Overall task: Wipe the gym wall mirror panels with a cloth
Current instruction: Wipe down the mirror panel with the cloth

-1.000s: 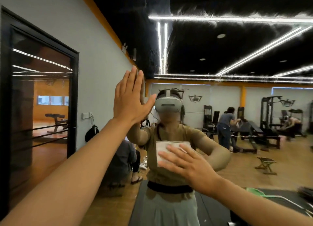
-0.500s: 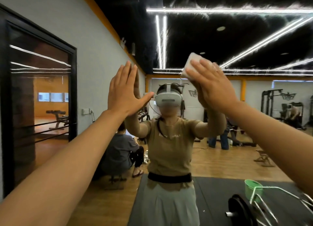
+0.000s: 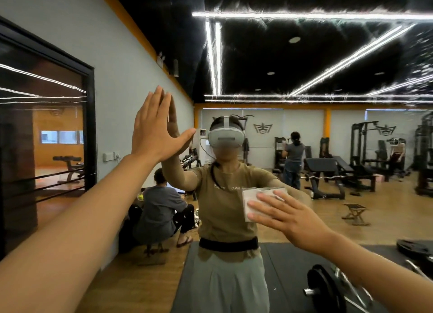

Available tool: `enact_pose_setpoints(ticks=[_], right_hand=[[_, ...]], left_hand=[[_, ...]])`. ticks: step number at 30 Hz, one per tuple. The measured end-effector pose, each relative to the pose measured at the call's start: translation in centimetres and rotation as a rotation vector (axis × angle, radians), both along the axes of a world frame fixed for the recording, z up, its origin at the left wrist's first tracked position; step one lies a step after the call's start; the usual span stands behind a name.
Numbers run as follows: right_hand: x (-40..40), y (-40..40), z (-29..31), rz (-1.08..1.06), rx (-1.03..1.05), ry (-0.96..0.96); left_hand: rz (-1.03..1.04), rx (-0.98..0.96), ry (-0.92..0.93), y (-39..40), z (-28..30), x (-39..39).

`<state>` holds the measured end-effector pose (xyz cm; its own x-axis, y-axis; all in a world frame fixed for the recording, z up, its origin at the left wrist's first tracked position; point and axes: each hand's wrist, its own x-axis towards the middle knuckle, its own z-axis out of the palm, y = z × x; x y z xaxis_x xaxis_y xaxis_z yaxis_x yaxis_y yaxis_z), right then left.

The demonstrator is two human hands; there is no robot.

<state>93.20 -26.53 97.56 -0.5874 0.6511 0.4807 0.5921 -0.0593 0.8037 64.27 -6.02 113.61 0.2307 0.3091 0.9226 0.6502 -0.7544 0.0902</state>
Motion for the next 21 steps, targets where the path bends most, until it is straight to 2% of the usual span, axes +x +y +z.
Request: enact_pose_setpoints(ticks=[3, 9, 11, 15, 21], right_hand=[[0.7, -0.6, 3.7, 0.001, 0.015, 0.029], [0.5, -0.8, 16.7, 0.041, 0.383, 0.513], [0.4, -0.9, 18.6, 0.042, 0.466, 0.628], [0.0, -0.7, 14.7, 0.091, 0.492, 0.646], [2.2, -3.3, -0.4, 0.064, 0.383, 0.618]], left_hand=[[-0.013, 0.007, -0.011, -0.1, 0.0, 0.0], [-0.010, -0.001, -0.006, -0.5, -0.1, 0.0], [-0.014, -0.006, -0.002, -0.6, 0.0, -0.1], [-0.012, -0.019, -0.006, -0.7, 0.0, 0.0], [-0.009, -0.027, -0.037, -0.9, 0.0, 0.5]])
